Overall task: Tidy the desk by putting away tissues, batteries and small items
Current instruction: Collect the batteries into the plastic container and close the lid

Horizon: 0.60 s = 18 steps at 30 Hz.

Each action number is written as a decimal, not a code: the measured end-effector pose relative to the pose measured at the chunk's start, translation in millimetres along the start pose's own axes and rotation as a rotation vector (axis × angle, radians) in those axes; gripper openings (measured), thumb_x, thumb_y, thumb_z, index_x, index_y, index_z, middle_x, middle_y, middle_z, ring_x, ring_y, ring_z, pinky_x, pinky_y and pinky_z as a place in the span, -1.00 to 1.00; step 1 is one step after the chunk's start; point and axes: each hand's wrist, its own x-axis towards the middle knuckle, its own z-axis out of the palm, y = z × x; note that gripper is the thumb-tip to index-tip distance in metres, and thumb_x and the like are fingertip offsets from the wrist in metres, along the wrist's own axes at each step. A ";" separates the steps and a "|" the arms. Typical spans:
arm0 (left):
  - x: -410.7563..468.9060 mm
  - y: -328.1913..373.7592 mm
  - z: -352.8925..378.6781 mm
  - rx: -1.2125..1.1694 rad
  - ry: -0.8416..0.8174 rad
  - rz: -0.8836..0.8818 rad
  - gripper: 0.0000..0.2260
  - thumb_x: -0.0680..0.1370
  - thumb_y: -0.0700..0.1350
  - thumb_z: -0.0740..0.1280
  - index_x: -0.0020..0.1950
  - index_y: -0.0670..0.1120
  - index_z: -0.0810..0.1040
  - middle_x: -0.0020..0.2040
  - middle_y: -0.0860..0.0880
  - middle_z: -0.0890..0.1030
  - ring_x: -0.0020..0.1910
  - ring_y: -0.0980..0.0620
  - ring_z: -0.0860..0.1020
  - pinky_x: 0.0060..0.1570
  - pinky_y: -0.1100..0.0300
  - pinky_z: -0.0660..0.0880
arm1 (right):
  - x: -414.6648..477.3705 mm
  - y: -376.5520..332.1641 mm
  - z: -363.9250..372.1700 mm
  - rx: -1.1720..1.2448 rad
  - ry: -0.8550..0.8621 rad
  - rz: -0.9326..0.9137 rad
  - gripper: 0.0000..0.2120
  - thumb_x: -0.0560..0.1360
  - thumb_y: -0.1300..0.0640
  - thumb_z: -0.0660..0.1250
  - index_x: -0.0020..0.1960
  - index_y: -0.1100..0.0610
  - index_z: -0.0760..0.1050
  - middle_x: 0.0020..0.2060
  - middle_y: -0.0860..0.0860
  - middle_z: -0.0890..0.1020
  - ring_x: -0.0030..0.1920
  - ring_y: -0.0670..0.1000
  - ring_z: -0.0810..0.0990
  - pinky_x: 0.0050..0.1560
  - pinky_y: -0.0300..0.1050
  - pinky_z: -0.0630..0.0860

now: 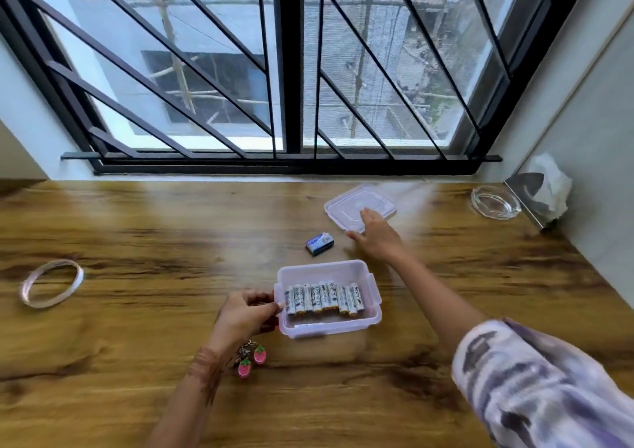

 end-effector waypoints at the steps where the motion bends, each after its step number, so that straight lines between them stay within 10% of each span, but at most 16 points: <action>1: 0.0 -0.6 0.1 -0.004 0.006 -0.004 -0.94 0.43 -0.34 0.39 -0.13 -0.22 0.60 -0.29 -0.14 0.63 -0.40 0.02 0.56 -0.45 0.29 0.51 | 7.2 -1.2 4.4 -0.045 -0.021 -0.017 -0.38 0.54 -0.07 0.22 0.45 0.23 0.13 0.48 0.15 0.16 0.48 0.11 0.14 0.41 0.04 0.19; 12: 0.4 -3.9 0.0 -0.098 0.007 -0.042 -0.93 0.44 -0.34 0.39 -0.14 -0.21 0.62 -0.33 -0.09 0.67 -0.41 0.04 0.60 -0.35 0.25 0.57 | 1.6 -5.7 13.4 -0.158 0.242 -0.155 -0.86 0.53 0.25 0.20 -0.03 0.34 0.46 -0.10 0.29 0.62 -0.07 0.27 0.60 -0.15 0.01 0.47; 18: -1.3 -2.6 -1.0 -0.109 -0.028 -0.058 -0.92 0.45 -0.33 0.38 -0.09 -0.21 0.62 -0.22 -0.15 0.69 -0.28 -0.03 0.63 -0.26 0.20 0.59 | -26.8 -2.5 -19.7 0.398 0.688 -0.087 -0.88 0.52 0.23 0.27 -0.07 0.31 0.48 -0.19 0.26 0.63 -0.19 0.20 0.63 -0.23 -0.02 0.53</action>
